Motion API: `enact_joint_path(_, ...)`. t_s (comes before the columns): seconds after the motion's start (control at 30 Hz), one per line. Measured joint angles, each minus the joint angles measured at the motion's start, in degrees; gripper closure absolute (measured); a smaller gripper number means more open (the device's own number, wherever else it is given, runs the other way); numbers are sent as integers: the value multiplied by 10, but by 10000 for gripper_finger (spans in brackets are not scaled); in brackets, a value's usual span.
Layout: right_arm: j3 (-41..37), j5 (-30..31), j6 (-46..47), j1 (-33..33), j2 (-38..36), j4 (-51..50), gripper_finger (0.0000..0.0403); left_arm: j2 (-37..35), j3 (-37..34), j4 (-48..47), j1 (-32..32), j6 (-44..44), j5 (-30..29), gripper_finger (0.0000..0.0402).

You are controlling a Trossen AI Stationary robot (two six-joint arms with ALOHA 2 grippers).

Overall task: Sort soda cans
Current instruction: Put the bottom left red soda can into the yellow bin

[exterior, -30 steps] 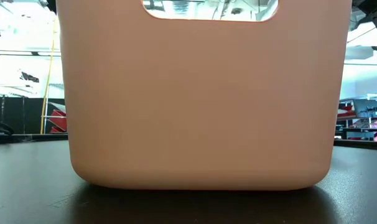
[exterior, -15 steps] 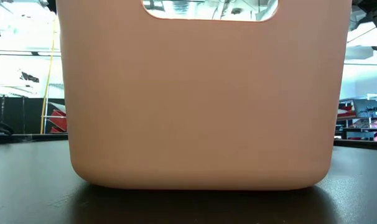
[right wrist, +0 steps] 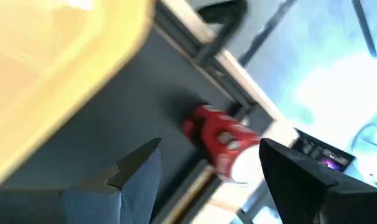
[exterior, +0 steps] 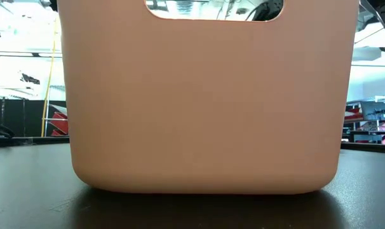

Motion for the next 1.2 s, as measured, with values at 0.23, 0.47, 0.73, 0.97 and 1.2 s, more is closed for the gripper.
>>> enact_joint_path(0.23,-21,-33,-54,-23,12,-10,121,0,0,-1,0,-1,30,77)
enact_joint_path(0.47,-39,-37,42,-70,17,-10,121,0,0,-1,0,2,40,77)
enact_joint_path(0.73,-54,-93,194,-147,15,-9,121,0,0,1,12,13,39,77)
enact_joint_path(0.97,-53,-109,235,-185,15,-9,121,0,0,-2,11,30,38,77)
enact_joint_path(1.2,-50,-113,252,-182,16,-7,121,0,0,-3,11,30,38,77)
